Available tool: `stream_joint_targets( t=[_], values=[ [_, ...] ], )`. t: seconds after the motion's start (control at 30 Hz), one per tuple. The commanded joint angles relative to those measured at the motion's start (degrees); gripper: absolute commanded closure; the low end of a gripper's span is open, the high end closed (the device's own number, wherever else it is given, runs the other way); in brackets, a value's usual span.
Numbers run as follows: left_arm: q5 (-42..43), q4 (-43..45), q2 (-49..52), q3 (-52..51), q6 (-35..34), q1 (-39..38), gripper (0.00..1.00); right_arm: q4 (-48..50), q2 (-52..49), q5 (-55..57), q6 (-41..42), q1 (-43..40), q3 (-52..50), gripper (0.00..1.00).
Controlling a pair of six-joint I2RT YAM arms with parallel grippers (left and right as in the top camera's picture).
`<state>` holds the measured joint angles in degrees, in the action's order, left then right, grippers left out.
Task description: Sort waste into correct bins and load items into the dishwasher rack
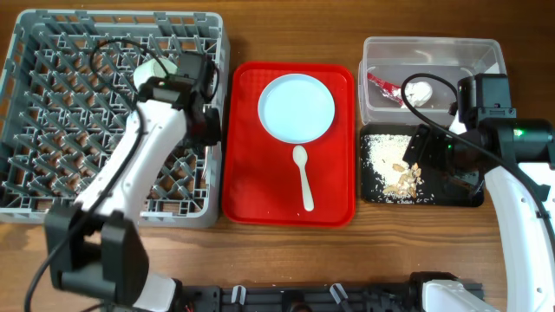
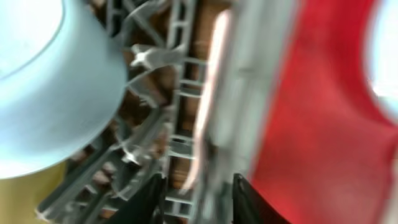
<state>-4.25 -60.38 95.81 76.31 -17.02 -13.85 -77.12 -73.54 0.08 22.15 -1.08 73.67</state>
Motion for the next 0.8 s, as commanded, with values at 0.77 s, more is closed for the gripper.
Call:
stream_joint_targets(
  t=[0.77],
  values=[
    [0.6, 21.5, 20.9, 2.2, -24.4, -28.4, 0.44, 0.2, 0.6, -0.1, -1.0, -0.1, 1.1, 0.09]
  ],
)
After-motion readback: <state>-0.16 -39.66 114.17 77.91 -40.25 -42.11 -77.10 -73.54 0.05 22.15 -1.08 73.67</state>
